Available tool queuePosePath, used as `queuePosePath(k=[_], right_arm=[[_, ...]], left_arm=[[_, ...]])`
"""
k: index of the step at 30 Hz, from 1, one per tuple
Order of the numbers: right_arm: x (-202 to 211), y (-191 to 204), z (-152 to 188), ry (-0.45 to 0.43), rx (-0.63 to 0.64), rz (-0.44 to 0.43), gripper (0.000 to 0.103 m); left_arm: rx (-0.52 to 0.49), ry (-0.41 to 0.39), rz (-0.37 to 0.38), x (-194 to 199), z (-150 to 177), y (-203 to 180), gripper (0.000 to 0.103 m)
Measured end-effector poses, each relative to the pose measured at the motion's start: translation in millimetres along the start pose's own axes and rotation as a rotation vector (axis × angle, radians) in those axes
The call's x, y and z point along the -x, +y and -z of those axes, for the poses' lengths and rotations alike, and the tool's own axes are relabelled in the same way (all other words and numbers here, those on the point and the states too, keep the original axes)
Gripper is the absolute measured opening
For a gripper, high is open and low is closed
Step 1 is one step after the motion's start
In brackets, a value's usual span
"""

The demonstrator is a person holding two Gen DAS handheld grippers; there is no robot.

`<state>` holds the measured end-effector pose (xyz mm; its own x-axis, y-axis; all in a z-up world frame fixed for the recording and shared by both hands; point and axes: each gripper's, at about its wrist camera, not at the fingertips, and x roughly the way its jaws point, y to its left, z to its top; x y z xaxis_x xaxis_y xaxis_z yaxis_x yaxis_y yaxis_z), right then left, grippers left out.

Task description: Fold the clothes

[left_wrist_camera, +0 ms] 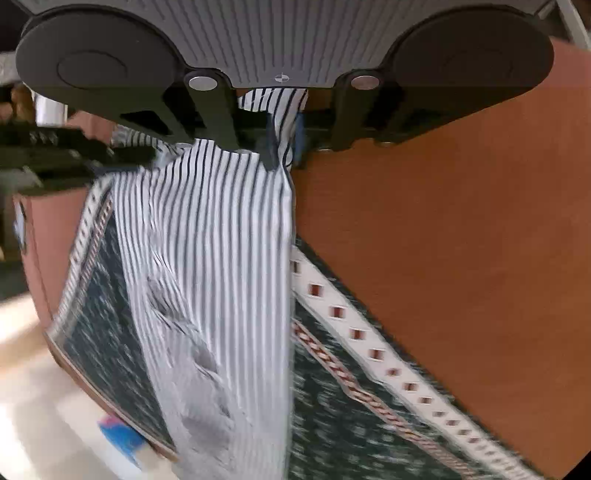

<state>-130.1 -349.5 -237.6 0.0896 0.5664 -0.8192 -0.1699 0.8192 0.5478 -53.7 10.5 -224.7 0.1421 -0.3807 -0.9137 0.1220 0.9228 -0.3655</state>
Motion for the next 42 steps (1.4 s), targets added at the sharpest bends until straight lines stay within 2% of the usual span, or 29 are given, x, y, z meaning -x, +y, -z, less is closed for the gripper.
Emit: queuePosePath(k=[1,4,6,8,10,16,17,20,24,27,30,31,32,33,35,39,42], right_arm=[[4,-1,2,-0.002,0.01,-0.008,0.01],[24,-8,8,-0.057,-0.004,-0.009,0.022],[31,-12,12,-0.098,-0.011,0.02,0.043],[39,-17,15,-0.138,-0.017,0.049,0.047],[46,-21,19,-0.178,-0.024,0.078,0.047],[31,-22,30,-0.176,-0.025,0.11,0.047],[25,-19,31,-0.176,-0.021,0.121,0.045],[17,-11,31,-0.162,-0.038,0.11,0.026],[9,-2,33,-0.156,-0.066,0.117,0.027],[5,-1,35,-0.155,-0.1,0.129,0.028],[6,-4,37,-0.148,-0.112,0.122,0.026],[5,-5,37,-0.144,-0.119,0.112,0.024],[4,-7,37,-0.14,-0.127,0.1,0.012],[3,-8,37,-0.135,-0.135,0.088,0.004],[4,-11,37,-0.133,-0.151,0.055,0.003],[18,-16,37,-0.147,-0.182,-0.037,0.003],[35,-21,31,-0.169,-0.203,-0.149,0.003]], left_arm=[[0.019,-0.02,-0.018,5,1,2,0.053],[0.05,-0.065,-0.027,18,0,5,0.055],[0.052,-0.072,-0.015,19,-2,6,0.056],[0.039,-0.055,0.006,12,-3,6,0.057],[0.016,-0.026,0.026,4,-3,6,0.057],[-0.044,-0.006,0.094,-5,-8,6,0.063],[-0.053,-0.002,0.11,-6,-10,6,0.063],[-0.115,0.022,0.154,-8,-11,2,0.062],[-0.172,0.041,0.177,-12,-8,-1,0.064],[-0.17,0.058,0.2,-13,-7,3,0.064],[-0.173,0.093,0.224,-19,-4,4,0.057],[-0.183,0.101,0.228,-22,-3,2,0.041],[-0.193,0.109,0.232,-24,-2,0,0.024],[-0.203,0.118,0.236,-26,-1,-1,0.022],[-0.218,0.11,0.253,-23,-1,-3,0.008],[-0.218,0.074,0.306,-4,-6,-4,0.006],[-0.182,0.029,0.356,16,-16,-1,0.005]])
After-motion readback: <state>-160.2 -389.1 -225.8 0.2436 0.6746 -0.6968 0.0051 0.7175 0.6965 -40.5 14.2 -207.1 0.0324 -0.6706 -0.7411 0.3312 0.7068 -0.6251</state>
